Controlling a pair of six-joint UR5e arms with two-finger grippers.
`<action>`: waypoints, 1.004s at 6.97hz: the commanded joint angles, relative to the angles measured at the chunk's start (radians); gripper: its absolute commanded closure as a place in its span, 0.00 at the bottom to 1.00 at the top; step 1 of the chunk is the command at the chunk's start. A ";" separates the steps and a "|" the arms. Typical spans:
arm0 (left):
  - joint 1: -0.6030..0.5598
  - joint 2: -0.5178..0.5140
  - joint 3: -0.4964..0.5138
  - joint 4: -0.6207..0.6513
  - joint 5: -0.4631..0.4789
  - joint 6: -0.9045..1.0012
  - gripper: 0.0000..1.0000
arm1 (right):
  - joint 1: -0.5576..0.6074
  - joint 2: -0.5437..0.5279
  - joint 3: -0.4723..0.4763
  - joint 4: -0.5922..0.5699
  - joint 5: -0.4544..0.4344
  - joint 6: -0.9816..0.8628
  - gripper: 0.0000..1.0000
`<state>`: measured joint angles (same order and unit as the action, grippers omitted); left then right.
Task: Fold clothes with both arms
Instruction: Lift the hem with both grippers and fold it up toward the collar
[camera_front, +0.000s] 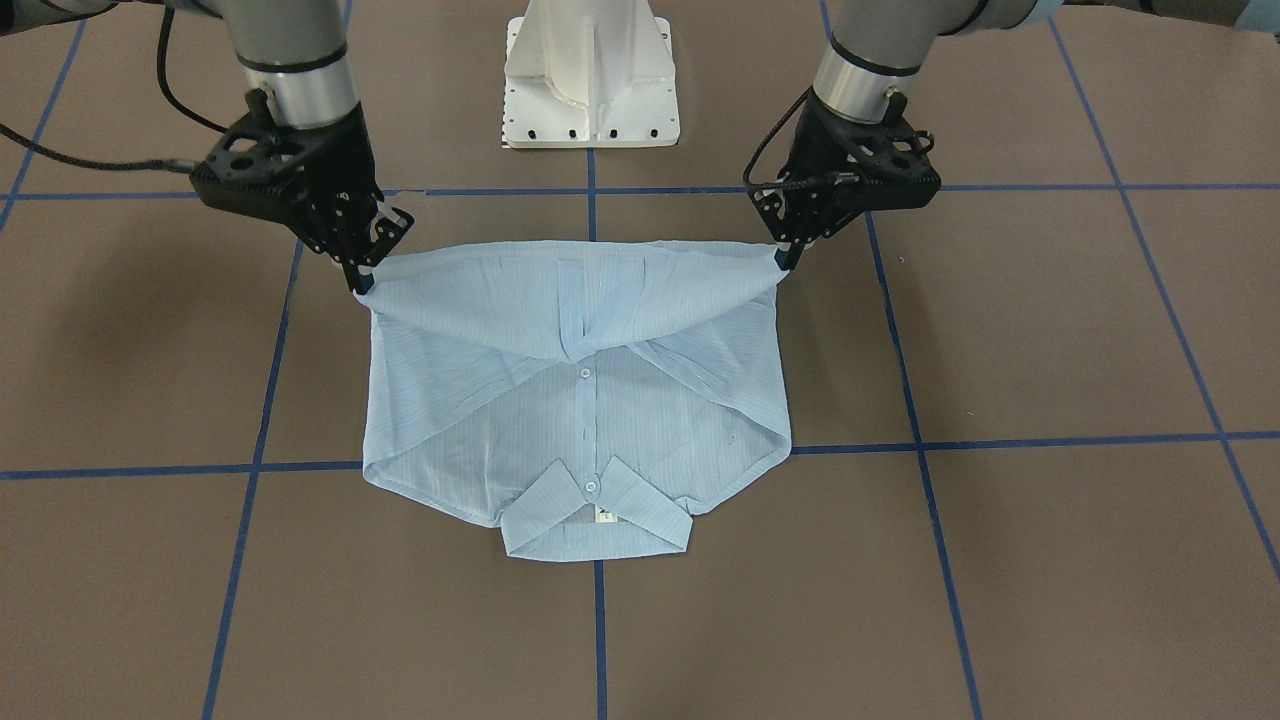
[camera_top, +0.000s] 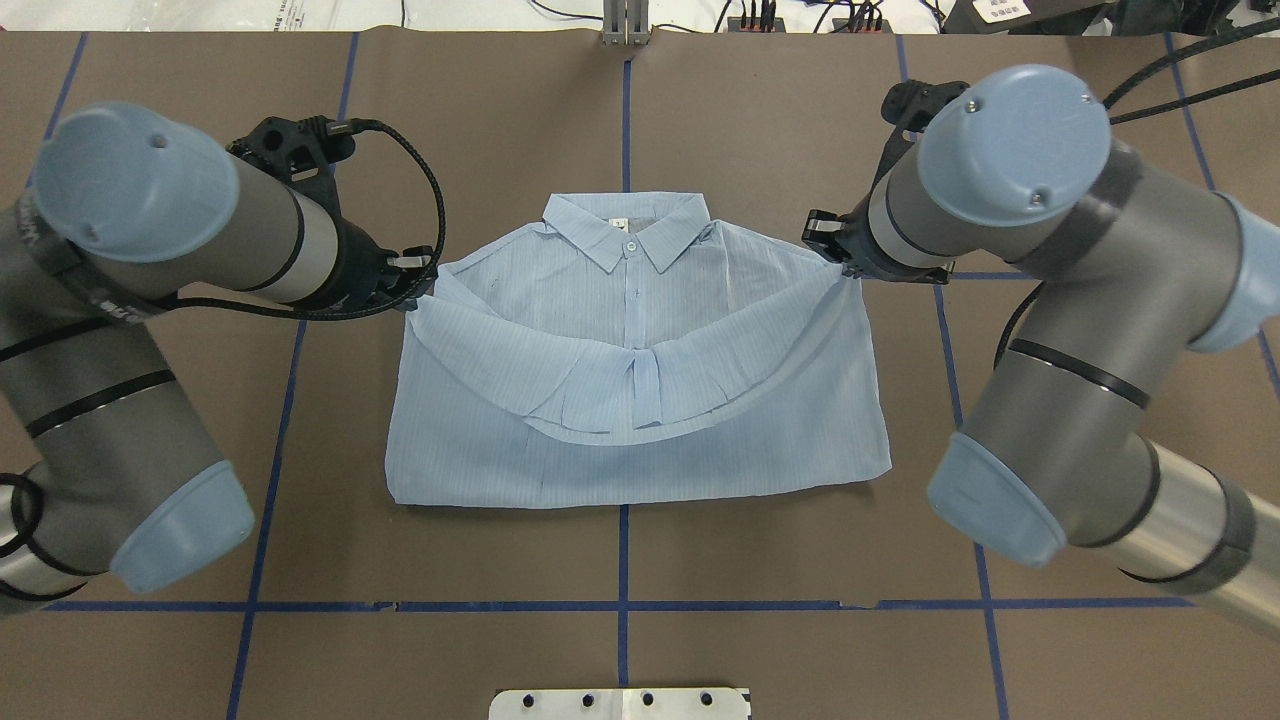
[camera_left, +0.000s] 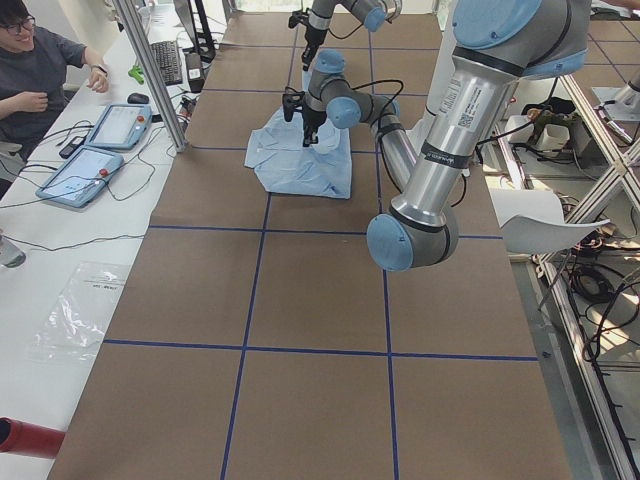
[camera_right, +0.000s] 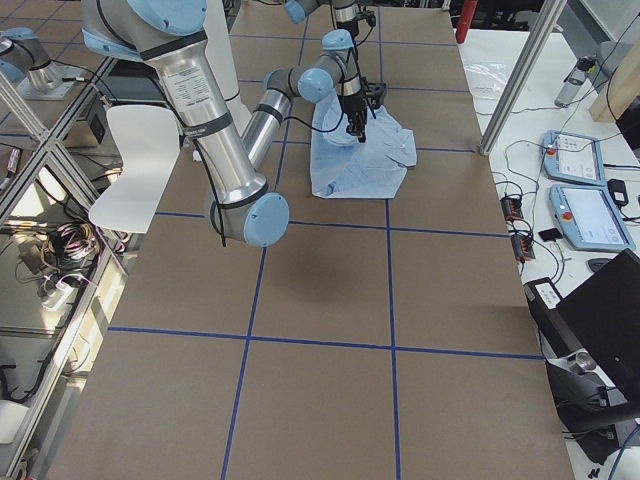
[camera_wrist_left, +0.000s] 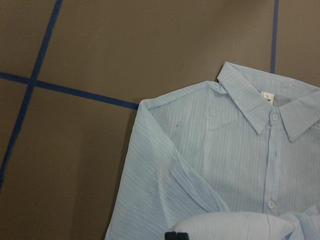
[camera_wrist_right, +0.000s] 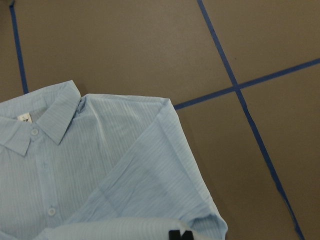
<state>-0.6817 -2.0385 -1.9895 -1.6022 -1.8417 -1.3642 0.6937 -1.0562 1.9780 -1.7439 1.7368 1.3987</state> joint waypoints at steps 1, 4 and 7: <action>-0.001 -0.025 0.182 -0.152 0.036 0.037 1.00 | 0.006 0.001 -0.228 0.220 -0.005 -0.015 1.00; -0.031 -0.037 0.331 -0.310 0.052 0.101 1.00 | 0.044 0.001 -0.312 0.299 -0.007 -0.076 1.00; -0.064 -0.042 0.359 -0.317 0.047 0.106 1.00 | 0.081 -0.010 -0.327 0.297 -0.002 -0.124 1.00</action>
<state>-0.7369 -2.0774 -1.6510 -1.9141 -1.7935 -1.2602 0.7653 -1.0594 1.6628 -1.4475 1.7350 1.2915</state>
